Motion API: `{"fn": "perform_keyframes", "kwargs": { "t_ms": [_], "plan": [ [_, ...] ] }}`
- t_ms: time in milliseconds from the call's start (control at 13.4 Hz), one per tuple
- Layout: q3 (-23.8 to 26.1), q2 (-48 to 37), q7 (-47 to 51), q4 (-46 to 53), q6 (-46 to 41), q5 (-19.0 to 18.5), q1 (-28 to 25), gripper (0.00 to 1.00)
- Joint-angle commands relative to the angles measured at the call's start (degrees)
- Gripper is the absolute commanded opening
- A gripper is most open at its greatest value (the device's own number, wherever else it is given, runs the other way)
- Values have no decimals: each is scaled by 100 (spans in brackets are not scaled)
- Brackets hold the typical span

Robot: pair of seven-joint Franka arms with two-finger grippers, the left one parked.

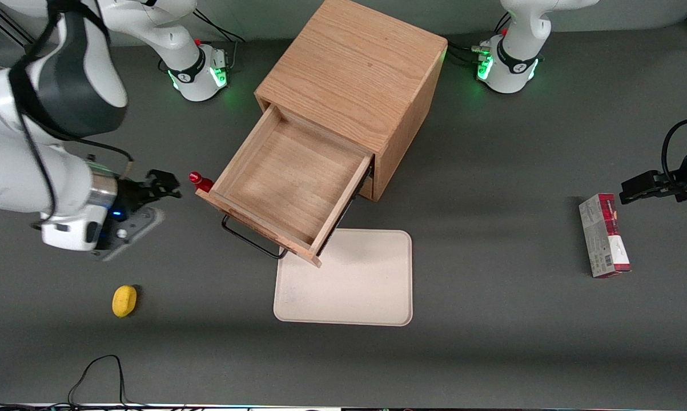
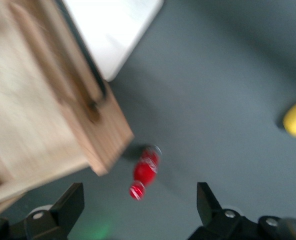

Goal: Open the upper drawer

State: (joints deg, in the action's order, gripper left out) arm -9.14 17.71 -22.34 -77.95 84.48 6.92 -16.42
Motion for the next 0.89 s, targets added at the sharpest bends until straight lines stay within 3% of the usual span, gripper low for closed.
{"fn": "perform_keyframes", "kwargs": {
  "t_ms": [0, 149, 298, 819],
  "plan": [
    [-308, -1355, 1042, -1835, 727, -77, -63, 99],
    [-334, -1645, 1818, -2160, 815, -94, -63, 100],
    [-343, -2277, 1864, -2924, 1534, -94, -54, 100],
    [-264, -2289, 1891, -2567, 1493, -103, 138, 100]
  ]
}}
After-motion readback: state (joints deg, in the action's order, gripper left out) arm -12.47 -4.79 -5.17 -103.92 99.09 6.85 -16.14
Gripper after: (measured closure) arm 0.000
